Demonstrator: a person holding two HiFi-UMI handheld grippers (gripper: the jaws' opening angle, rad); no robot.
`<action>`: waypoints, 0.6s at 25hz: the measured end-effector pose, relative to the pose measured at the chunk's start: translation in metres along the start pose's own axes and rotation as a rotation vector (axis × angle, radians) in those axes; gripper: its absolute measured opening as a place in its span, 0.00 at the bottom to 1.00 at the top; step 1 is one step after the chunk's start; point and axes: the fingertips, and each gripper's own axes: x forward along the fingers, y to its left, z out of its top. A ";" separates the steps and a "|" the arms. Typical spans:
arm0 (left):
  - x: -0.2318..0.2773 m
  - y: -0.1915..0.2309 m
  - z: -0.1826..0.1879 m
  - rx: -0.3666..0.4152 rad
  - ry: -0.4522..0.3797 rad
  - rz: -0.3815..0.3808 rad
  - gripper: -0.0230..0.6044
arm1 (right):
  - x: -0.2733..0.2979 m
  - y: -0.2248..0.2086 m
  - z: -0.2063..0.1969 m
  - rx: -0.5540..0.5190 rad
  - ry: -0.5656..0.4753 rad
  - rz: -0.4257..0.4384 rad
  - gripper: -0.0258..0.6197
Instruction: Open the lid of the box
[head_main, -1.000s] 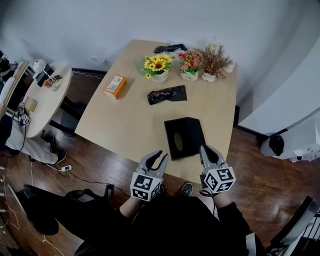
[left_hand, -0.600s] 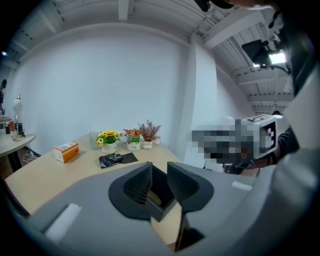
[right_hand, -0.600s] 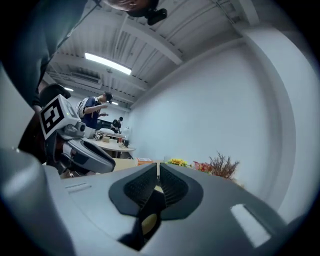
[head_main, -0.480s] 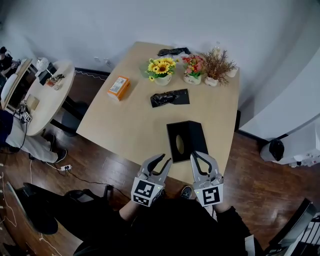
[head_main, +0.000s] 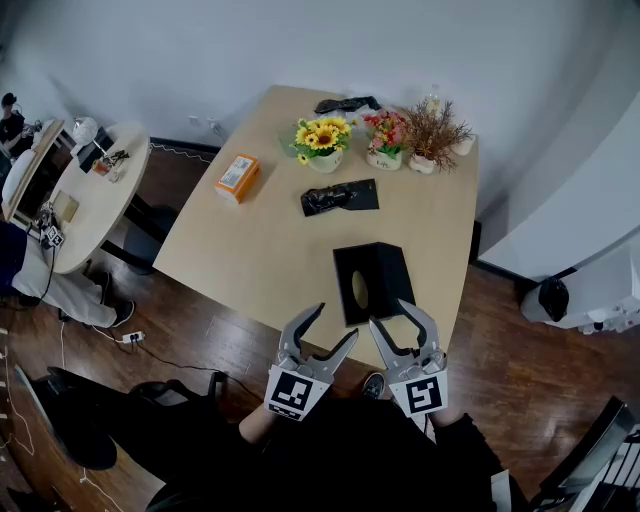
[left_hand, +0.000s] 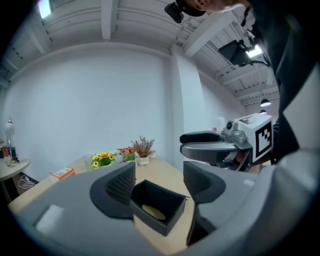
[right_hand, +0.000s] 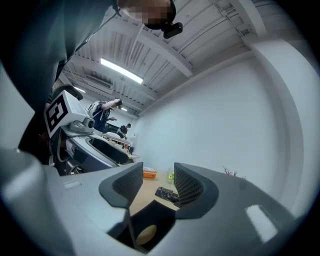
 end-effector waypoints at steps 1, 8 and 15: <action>-0.001 -0.002 0.001 0.011 -0.004 -0.003 0.49 | -0.001 0.000 -0.001 -0.009 0.006 0.002 0.33; -0.001 -0.004 0.007 0.033 -0.015 -0.005 0.47 | -0.005 -0.007 0.005 0.013 -0.035 -0.048 0.08; -0.003 -0.004 0.007 0.030 -0.016 -0.003 0.46 | -0.009 -0.002 -0.009 -0.081 0.065 -0.011 0.04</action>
